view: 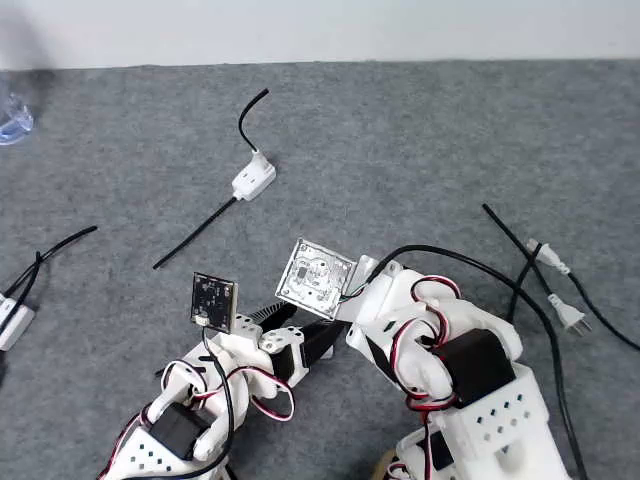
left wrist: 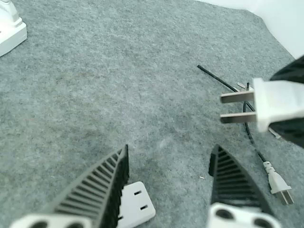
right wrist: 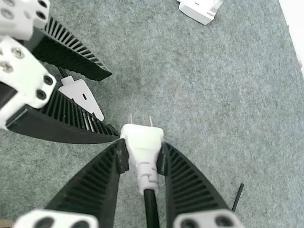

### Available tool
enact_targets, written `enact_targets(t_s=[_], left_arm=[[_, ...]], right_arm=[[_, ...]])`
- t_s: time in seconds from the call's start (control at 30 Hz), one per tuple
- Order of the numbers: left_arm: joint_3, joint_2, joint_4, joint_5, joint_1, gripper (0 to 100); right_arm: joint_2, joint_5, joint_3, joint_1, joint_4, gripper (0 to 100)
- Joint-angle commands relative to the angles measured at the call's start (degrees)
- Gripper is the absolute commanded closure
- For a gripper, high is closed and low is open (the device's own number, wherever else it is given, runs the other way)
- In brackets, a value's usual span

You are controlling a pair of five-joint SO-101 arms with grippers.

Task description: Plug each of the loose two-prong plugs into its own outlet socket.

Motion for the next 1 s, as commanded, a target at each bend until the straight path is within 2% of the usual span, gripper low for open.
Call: enact_targets(t_s=[0.0,0.2,0.33,0.63,0.83,0.97], left_arm=[[-0.48,-0.35,0.26,-0.18,-0.79,74],[-0.48,-0.44,-1.93,0.26,-6.86,74],[-0.48,-0.44,-5.10,5.80,-9.67,74],[-0.48,-0.44,-5.01,5.63,-9.67,74],[-0.48,-0.44,-4.31,5.63,-6.07,74],[-0.48,-0.44,-3.08,5.54,-5.80,74]], right_arm=[[-0.22,-0.70,-3.08,-0.40,-0.75,99.0],[-0.13,-0.26,-2.02,0.31,0.48,99.0],[-0.13,3.87,4.57,1.98,-0.13,99.0],[-0.31,4.04,8.79,1.01,-1.45,99.0],[-0.22,-0.18,4.57,-7.52,-1.36,99.0],[-0.13,-2.20,1.49,-9.27,-1.36,99.0]])
